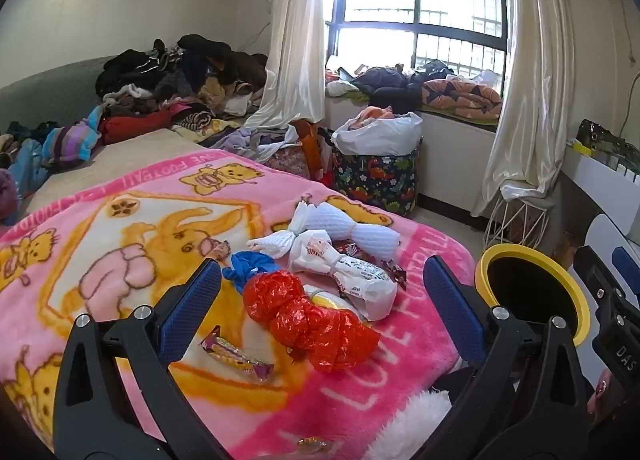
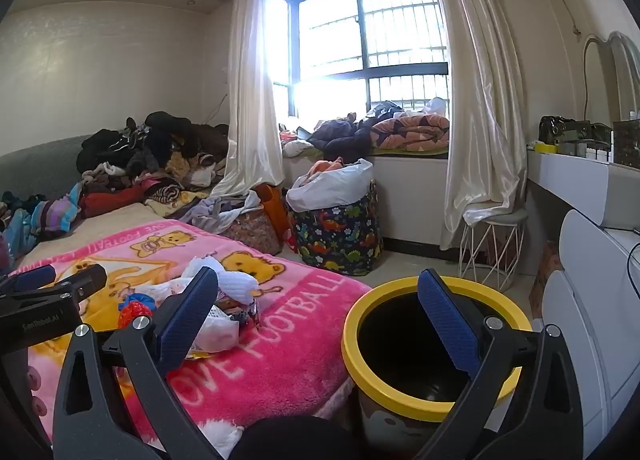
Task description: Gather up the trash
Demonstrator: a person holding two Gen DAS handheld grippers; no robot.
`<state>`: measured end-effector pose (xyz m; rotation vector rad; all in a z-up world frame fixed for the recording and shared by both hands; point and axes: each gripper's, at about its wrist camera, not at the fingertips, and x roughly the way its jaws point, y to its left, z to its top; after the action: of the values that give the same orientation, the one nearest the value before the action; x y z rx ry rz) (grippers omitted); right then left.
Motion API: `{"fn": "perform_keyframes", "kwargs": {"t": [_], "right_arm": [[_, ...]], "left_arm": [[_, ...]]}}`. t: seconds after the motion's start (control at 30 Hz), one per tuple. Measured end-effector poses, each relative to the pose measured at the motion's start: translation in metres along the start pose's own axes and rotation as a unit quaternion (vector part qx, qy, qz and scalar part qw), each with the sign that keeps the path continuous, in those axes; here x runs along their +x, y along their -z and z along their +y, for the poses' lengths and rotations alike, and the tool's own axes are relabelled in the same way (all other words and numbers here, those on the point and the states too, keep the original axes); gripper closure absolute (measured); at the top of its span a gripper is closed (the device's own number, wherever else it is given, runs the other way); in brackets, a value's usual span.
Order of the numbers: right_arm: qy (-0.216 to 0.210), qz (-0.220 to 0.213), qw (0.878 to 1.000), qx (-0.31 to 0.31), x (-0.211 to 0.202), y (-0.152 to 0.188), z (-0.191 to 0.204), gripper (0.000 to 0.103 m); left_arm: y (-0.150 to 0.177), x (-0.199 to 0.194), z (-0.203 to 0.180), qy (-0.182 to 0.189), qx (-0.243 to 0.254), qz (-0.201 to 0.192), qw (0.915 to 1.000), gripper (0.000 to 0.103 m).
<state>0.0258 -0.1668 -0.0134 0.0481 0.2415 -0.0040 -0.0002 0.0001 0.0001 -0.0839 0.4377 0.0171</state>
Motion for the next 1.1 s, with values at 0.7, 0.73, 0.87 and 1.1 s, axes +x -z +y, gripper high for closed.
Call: {"fn": "perform_keyframes", "kwargs": {"t": [0.7,0.73,0.87,1.1], "right_arm": [[0.000,0.000,1.000,-0.005,0.0007,0.0002,0.0012,0.006],[0.000,0.000,1.000,-0.005,0.0008,0.0004,0.0012,0.006],[0.000,0.000,1.000,-0.005,0.0005,0.0002,0.0010,0.006],[0.000,0.000,1.000,-0.005,0.0005,0.0003,0.0008,0.006]], "left_arm": [[-0.0002,-0.0003,0.0001,0.001,-0.001,-0.002,1.0000,0.011],[0.0000,-0.0003,0.0001,0.001,-0.001,-0.003,1.0000,0.011],[0.0000,-0.0002,0.0000,0.001,-0.001,-0.004,1.0000,0.011],[-0.0001,-0.0001,-0.0001,0.000,0.000,-0.005,1.0000,0.011]]}}
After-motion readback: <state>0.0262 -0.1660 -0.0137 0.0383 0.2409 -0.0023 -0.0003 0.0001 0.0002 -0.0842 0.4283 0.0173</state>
